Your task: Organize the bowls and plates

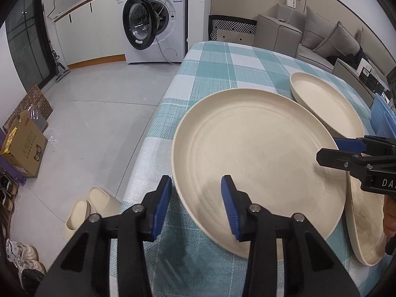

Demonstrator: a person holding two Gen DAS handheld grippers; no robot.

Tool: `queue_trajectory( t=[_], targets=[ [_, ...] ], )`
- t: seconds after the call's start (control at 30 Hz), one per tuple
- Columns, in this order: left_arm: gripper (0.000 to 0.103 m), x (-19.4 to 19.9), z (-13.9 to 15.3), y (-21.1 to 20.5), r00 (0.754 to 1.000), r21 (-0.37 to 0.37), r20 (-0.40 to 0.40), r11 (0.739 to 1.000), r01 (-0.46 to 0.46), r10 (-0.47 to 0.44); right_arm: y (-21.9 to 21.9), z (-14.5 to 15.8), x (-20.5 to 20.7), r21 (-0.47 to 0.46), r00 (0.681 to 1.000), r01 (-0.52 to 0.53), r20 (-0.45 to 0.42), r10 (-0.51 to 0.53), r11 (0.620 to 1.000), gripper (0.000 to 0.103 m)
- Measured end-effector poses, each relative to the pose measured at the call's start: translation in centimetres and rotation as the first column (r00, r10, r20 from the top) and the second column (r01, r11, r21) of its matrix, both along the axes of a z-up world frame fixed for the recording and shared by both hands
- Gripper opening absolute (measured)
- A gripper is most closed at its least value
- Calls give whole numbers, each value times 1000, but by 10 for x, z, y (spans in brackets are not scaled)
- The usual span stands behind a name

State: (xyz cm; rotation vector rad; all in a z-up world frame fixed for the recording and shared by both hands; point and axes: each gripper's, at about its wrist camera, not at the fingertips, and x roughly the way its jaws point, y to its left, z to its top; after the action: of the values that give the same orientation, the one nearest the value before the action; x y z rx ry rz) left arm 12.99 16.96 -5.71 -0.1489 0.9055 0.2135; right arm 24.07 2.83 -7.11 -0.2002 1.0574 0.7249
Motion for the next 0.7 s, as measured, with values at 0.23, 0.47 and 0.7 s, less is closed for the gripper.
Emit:
queue_trajectory(
  t=[0.23,0.47,0.7],
  targets=[
    [31,-1,0,-2,1000,23,3,1000,11,-11,3,-3,-3,-25,1000,-4,21,4,1000,34],
    [26,-2,0,-2,1000,47,7,999,7,-7,2,-3,-4,-39,999,13,53,-11,999,21],
    [25,-3,3,-3,1000,53,15,999,9,-10,1,-2,-7,-42,997,20,76,-16,999,21]
  ],
)
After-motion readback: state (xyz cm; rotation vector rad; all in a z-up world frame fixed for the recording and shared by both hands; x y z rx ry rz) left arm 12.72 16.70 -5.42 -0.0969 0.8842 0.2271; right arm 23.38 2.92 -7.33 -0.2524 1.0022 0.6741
